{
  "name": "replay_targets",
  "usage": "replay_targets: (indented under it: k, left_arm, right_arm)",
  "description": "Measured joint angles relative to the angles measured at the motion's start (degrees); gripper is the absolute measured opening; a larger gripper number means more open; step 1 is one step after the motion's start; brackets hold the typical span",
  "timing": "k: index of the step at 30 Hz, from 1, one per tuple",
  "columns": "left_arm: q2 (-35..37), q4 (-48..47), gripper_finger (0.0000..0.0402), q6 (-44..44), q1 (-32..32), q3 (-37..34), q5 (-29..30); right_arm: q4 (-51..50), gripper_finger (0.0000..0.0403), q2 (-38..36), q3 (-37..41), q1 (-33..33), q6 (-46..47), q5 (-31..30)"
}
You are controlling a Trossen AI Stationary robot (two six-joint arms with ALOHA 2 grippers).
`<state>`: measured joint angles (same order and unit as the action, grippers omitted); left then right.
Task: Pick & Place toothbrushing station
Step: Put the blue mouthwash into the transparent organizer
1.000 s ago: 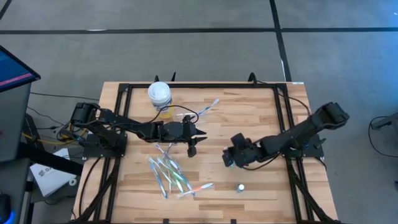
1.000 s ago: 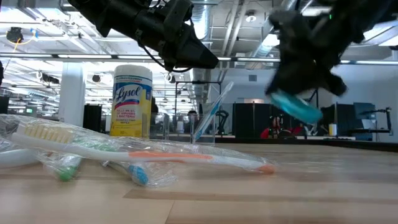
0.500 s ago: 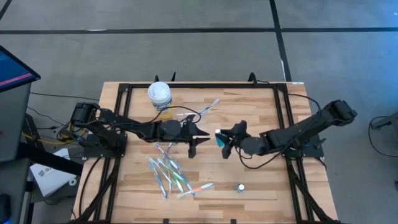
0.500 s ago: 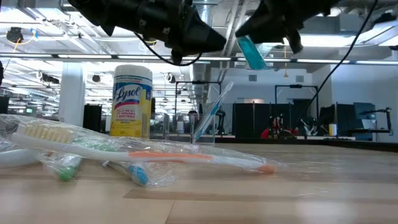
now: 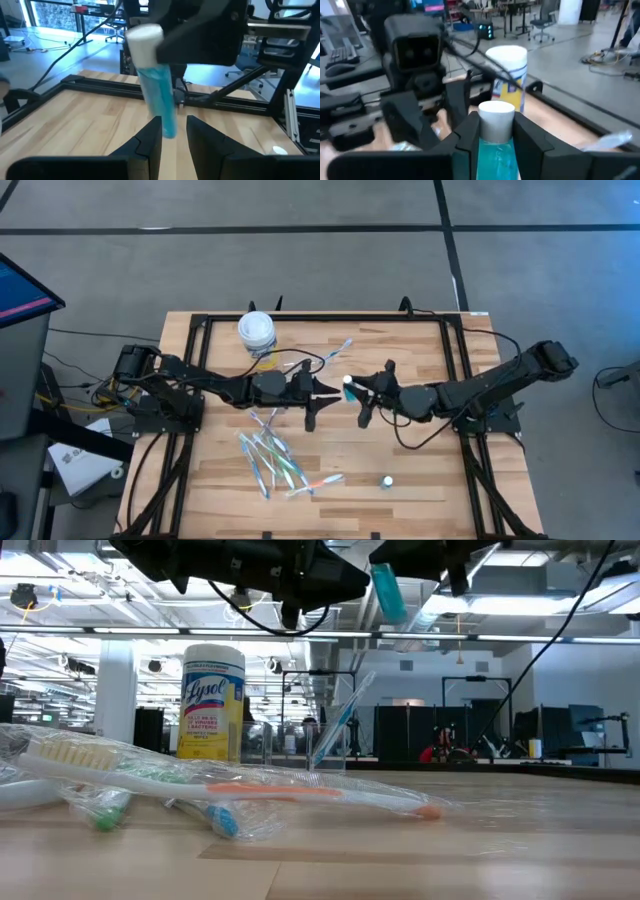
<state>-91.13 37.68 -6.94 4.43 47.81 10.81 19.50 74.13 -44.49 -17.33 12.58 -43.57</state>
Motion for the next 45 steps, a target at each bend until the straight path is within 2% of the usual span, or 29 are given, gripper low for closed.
replay_targets:
  k: [12,23,27,40,45]
  left_arm:
    - [0.00,2.33,0.0090,-3.01,-1.26,-0.02,1.58]
    - [0.00,3.98,0.0145,-4.31,-1.57,-0.04,2.06]
    - [0.00,4.09,0.0154,-6.20,-1.95,-0.04,4.05]
    - [-7.46,15.23,0.0133,-7.06,-2.11,0.04,6.74]
    - [-8.04,16.42,0.0109,-7.01,-2.12,0.02,7.36]
  right_arm:
    - [4.78,0.0080,1.19,0.00,1.23,-5.18,1.30]
    - [7.40,0.0080,3.17,-0.02,2.02,-5.51,2.50]
    - [8.92,0.0080,4.10,0.04,2.51,-5.64,3.20]
    - [9.41,0.0077,4.02,0.04,2.51,-5.69,2.94]
    - [9.16,0.0077,4.00,0.04,2.23,-5.67,2.74]
